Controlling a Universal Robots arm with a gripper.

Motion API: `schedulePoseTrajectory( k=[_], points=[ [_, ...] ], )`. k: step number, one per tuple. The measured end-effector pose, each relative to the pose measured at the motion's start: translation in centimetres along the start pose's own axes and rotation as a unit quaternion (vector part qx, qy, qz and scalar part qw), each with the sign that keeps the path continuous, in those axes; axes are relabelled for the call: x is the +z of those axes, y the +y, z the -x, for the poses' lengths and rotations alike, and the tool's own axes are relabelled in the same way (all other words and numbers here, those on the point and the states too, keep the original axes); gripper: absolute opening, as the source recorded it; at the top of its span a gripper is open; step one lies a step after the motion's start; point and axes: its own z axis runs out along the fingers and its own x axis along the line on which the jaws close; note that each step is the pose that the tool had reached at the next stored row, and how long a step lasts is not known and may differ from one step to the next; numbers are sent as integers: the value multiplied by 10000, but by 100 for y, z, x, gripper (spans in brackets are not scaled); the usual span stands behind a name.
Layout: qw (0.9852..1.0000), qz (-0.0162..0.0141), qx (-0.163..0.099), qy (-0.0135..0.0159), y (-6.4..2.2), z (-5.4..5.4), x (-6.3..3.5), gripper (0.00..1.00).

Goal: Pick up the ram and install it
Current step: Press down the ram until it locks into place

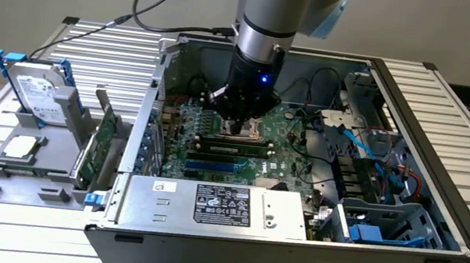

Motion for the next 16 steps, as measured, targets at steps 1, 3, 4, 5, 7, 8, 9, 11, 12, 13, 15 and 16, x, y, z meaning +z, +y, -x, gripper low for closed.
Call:
schedulePoseTrajectory(
  k=[1,3,4,5,7,8,9,11,12,13,15,16],
  points=[
    [10000,1,52,-15,0,0,0,11],
    [9999,-3,152,-53,1,1,0,11],
    [9998,-5,198,-71,1,0,0,11],
    [9997,-8,243,-90,1,0,0,11],
    [9994,-22,333,-121,1,0,0,11],
    [9992,-32,376,-134,1,0,-1,11],
    [9990,-43,423,-146,1,0,-1,11],
    [9985,-58,518,-160,1,1,-1,11],
    [9982,-62,571,-165,1,1,-1,11],
    [9979,-65,628,-168,1,1,-1,11],
    [9970,-68,749,-173,1,0,-1,11],
    [9965,-68,816,-175,1,0,-1,11]
  ],
)
